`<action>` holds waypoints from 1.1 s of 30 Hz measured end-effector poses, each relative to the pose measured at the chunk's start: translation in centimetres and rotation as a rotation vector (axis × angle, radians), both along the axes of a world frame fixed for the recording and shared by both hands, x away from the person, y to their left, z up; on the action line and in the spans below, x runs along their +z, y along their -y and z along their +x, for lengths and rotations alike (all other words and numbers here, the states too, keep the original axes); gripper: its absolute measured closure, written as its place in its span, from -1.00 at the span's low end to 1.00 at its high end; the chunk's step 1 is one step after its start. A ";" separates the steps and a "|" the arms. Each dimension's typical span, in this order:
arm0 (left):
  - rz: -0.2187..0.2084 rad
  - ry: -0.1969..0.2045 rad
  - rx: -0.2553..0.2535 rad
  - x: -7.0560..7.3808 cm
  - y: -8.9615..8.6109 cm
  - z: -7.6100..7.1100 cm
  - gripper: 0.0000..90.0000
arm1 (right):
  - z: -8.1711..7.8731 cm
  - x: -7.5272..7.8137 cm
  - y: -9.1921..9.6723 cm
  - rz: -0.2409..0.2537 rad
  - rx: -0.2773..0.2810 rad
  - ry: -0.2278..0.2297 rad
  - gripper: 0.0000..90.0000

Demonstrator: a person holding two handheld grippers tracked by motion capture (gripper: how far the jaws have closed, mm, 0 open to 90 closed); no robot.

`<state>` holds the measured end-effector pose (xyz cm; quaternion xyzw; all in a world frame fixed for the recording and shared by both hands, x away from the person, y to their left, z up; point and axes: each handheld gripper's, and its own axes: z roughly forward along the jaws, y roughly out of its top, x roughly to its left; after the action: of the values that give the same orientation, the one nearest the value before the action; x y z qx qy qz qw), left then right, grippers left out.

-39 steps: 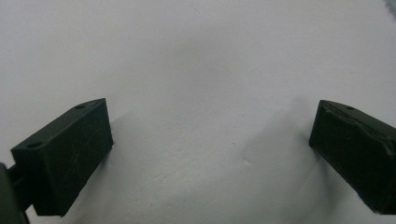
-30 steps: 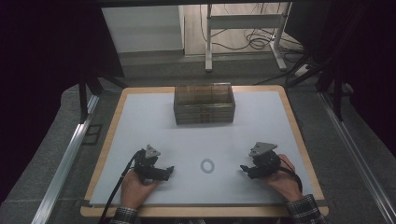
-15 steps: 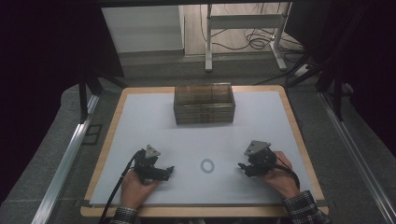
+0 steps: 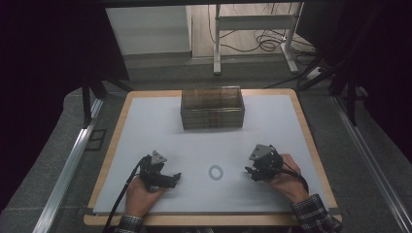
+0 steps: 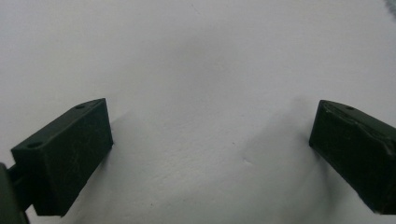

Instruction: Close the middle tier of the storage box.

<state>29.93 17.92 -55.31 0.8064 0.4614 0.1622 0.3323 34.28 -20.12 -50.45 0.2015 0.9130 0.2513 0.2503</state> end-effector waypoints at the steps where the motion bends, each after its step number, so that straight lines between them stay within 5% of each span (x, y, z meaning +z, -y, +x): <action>1: 0.000 0.000 0.000 0.0 0.0 0.0 -1.00 | 0.0 0.0 -0.1 -0.004 -0.004 0.001 -0.47; 33: 0.000 0.000 0.000 0.0 0.0 0.0 -1.00 | 1.5 0.0 -3.5 -0.172 0.058 0.146 -0.38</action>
<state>29.93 17.93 -55.32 0.8064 0.4614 0.1621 0.3324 35.80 -16.59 -50.47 0.1339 0.9160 0.1930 0.3253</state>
